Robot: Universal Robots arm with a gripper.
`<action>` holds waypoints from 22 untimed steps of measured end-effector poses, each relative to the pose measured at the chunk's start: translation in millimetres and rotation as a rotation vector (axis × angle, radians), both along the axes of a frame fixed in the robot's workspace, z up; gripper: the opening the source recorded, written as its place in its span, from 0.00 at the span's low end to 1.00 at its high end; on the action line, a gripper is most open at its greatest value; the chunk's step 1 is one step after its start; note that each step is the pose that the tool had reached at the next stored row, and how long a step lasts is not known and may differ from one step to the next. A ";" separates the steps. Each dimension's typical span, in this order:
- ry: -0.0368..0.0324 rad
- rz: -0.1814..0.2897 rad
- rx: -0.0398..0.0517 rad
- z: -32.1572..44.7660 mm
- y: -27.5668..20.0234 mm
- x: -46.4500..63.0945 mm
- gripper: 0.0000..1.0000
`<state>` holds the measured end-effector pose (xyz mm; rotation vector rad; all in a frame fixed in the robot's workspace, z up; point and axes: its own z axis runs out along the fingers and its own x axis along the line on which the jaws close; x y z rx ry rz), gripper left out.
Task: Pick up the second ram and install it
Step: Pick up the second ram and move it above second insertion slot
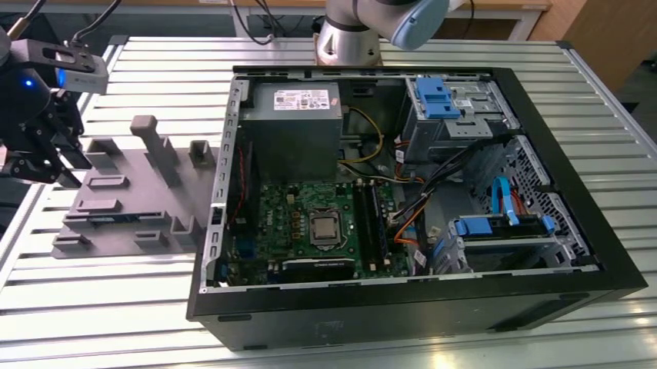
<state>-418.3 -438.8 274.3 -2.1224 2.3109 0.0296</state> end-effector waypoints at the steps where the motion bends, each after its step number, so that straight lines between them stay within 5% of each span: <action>1: 0.0000 0.000 0.0000 0.0 0.0 0.0 0.38; 22: 0.0004 0.025 -0.0001 -12.9 -4.4 0.0 0.38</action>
